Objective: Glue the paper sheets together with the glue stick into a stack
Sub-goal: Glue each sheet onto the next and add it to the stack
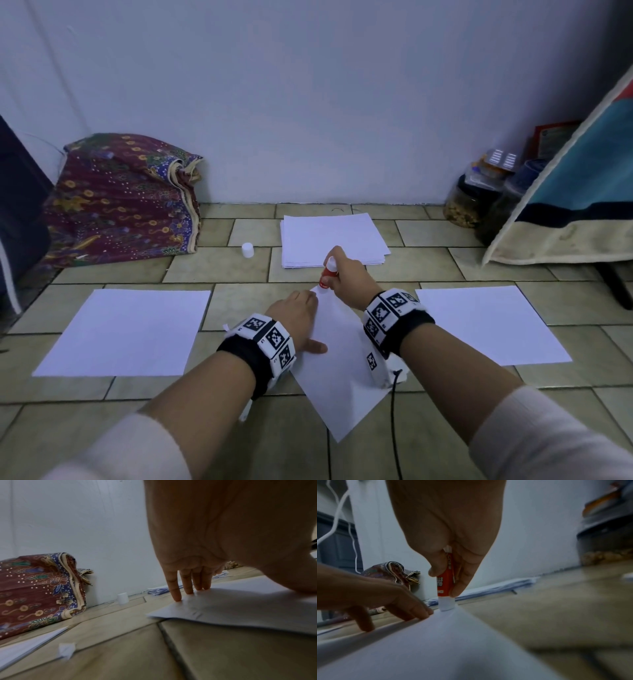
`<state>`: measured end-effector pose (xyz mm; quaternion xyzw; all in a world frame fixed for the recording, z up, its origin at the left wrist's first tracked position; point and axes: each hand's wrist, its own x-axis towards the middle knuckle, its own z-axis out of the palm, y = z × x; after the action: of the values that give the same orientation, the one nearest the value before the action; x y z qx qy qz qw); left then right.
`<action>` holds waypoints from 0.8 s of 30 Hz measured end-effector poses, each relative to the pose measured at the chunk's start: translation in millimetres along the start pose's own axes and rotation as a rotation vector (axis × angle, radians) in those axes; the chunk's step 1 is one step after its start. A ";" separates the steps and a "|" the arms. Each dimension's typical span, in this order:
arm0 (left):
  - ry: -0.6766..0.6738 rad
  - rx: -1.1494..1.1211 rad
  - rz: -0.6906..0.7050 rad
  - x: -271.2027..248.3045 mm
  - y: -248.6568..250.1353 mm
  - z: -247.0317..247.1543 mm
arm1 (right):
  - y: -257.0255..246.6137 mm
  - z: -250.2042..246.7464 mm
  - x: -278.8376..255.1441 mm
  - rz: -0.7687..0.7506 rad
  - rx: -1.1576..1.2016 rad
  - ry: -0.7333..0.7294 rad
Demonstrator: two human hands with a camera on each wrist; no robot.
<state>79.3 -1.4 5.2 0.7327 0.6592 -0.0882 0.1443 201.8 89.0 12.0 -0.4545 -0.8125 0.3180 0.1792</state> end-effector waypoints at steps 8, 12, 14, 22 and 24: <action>-0.001 -0.003 0.004 0.1 0.0 -0.6 | 8.8 -22.9 -19.0 -0.076 -0.167 -0.198; -0.009 0.009 0.020 0.8 -1.0 -1.7 | 16.5 -34.8 -43.3 -0.099 -0.160 -0.253; -0.010 0.015 0.028 1.3 -1.9 -1.9 | 20.3 -40.7 -56.6 -0.120 -0.144 -0.287; -0.037 0.044 0.047 1.1 -5.7 -5.3 | 41.0 -63.5 -102.9 -0.197 -0.086 -0.376; -0.037 0.069 0.051 2.5 -8.7 -7.1 | 46.8 -68.8 -110.0 -0.189 -0.082 -0.396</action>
<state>70.6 4.0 10.3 0.7522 0.6339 -0.1207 0.1331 328.4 37.5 30.5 -0.3120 -0.8831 0.3495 0.0265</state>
